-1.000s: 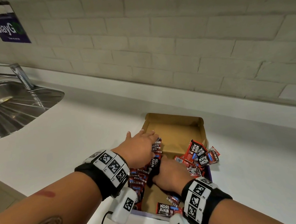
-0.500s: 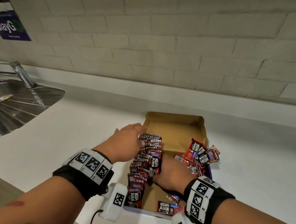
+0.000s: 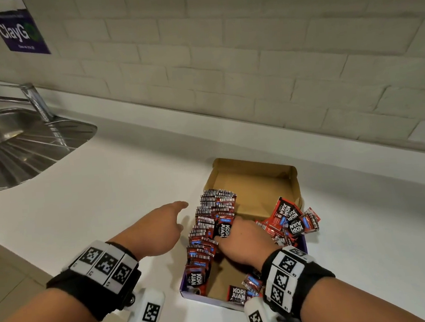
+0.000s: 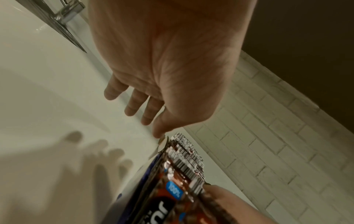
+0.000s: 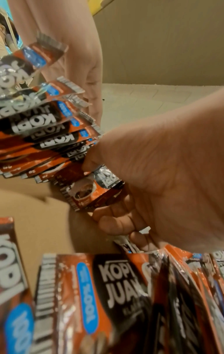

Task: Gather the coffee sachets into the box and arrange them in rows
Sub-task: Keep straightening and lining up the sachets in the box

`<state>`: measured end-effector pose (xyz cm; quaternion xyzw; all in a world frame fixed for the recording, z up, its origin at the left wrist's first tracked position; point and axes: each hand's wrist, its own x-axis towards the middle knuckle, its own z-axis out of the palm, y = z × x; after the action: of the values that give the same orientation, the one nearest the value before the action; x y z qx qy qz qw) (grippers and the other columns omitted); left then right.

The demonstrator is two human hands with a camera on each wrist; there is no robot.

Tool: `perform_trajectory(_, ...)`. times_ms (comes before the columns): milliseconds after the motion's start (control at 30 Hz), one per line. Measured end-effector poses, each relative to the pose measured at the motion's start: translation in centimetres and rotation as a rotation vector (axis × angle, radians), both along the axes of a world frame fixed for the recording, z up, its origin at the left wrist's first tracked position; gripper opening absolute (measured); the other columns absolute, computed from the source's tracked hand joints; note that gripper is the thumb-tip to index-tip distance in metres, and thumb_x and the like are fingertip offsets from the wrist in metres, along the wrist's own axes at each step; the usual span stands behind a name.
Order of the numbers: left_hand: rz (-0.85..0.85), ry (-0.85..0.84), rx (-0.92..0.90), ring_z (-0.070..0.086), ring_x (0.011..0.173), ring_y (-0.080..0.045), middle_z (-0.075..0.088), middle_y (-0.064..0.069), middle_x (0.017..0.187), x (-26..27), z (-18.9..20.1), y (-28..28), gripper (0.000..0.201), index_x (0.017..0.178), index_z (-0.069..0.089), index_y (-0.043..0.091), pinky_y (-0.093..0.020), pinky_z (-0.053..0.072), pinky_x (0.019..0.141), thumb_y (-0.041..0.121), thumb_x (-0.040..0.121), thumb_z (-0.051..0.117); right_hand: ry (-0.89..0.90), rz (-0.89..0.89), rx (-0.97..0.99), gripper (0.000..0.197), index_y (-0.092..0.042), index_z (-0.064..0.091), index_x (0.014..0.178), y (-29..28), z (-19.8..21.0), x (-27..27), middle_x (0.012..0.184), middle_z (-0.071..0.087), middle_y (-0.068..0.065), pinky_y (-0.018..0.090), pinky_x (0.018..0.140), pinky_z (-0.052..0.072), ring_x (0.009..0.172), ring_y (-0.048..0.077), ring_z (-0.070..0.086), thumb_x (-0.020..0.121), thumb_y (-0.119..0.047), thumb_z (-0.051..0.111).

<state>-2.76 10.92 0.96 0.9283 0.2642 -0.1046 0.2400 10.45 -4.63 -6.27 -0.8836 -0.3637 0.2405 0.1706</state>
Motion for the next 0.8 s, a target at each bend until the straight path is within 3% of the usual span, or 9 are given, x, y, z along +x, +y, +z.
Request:
perform_trajectory(100,0.001,-0.016,-0.012,0.035,0.146,-0.017,0.032,0.002,0.162,-0.3,-0.2,-0.3,0.057,0.157,0.027,0.024,-0.025,0.029,0.113,0.017,0.104,0.047,-0.015,-0.049,-0.012,0.062,-0.028,0.062,0.100,0.3,-0.1,-0.2,0.090,0.070,-0.009,0.040,0.081,0.059,0.081,0.017,0.069,0.069,-0.077,0.042)
perform_trajectory(233,0.007,-0.049,-0.018,0.036,0.146,-0.017,0.034,0.003,0.161,-0.6,-0.2,-0.6,0.057,0.157,0.027,0.026,-0.026,0.030,0.114,0.017,0.104,0.047,-0.003,-0.089,-0.044,0.068,-0.028,0.062,0.104,-0.2,0.8,-0.4,0.093,0.070,-0.009,0.041,0.086,0.057,0.088,0.020,0.069,0.063,-0.079,0.041)
perform_trajectory(367,0.029,-0.048,-0.040,0.039,0.143,-0.016,0.036,0.004,0.160,-1.3,-0.2,-0.6,0.055,0.156,0.029,0.027,-0.026,0.032,0.111,0.018,0.104,0.046,0.008,-0.105,-0.057,0.054,-0.026,0.058,0.111,-1.6,3.2,-0.6,0.099,0.069,-0.007,0.037,0.086,0.055,0.093,0.020,0.066,0.076,-0.067,0.055)
perform_trajectory(467,0.065,-0.073,-0.078,0.044,0.139,-0.016,0.042,0.004,0.156,-2.0,-0.3,-0.6,0.052,0.154,0.033,0.027,-0.026,0.035,0.109,0.020,0.105,0.047,0.012,-0.160,0.003,0.047,-0.020,0.051,0.118,-3.0,4.6,-0.5,0.092,0.059,-0.009,0.027,0.065,0.047,0.086,0.016,0.060,0.086,-0.053,0.061)
perform_trajectory(500,0.085,-0.101,-0.108,0.046,0.138,-0.014,0.045,0.006,0.154,-2.4,-0.5,-0.6,0.050,0.153,0.036,0.028,-0.025,0.037,0.107,0.020,0.105,0.047,0.004,-0.184,0.048,0.044,-0.019,0.051,0.121,-3.5,5.0,-0.6,0.093,0.057,-0.009,0.026,0.063,0.044,0.086,0.014,0.059,0.089,-0.047,0.062)
perform_trajectory(600,0.206,-0.238,-0.303,0.053,0.127,-0.007,0.054,0.013,0.144,-3.8,-1.1,-1.0,0.041,0.144,0.048,0.030,-0.021,0.040,0.099,0.021,0.104,0.051,-0.004,-0.226,0.242,0.041,-0.022,0.055,0.130,-4.9,5.8,-1.0,0.107,0.059,-0.008,0.028,0.080,0.048,0.097,0.011,0.059,0.091,-0.033,0.063)
perform_trajectory(700,0.369,-0.380,-0.586,0.058,0.123,-0.005,0.061,0.014,0.135,-5.3,-1.8,-2.0,0.039,0.133,0.058,0.034,-0.031,0.043,0.106,0.018,0.098,0.062,0.271,-0.271,0.323,0.043,-0.024,0.057,0.137,-5.8,6.0,-1.9,0.119,0.064,-0.013,0.030,0.095,0.051,0.105,0.006,0.061,0.095,-0.020,0.061)
perform_trajectory(733,0.418,-0.425,-0.695,0.059,0.123,-0.008,0.063,0.012,0.133,-5.7,-2.0,-2.4,0.045,0.129,0.060,0.034,-0.035,0.045,0.108,0.015,0.090,0.067,0.432,-0.314,0.346,0.041,-0.023,0.059,0.136,-5.9,5.7,-2.3,0.119,0.068,-0.012,0.031,0.095,0.052,0.102,0.006,0.064,0.096,-0.015,0.061)
perform_trajectory(800,0.517,-0.499,-0.902,0.060,0.124,-0.015,0.063,0.004,0.134,-6.0,-2.3,-3.1,0.061,0.129,0.059,0.030,-0.036,0.047,0.106,0.010,0.071,0.062,0.734,-0.428,0.374,0.033,-0.020,0.064,0.123,-6.0,5.2,-3.1,0.118,0.072,-0.001,0.035,0.097,0.054,0.099,0.017,0.068,0.096,-0.003,0.058)
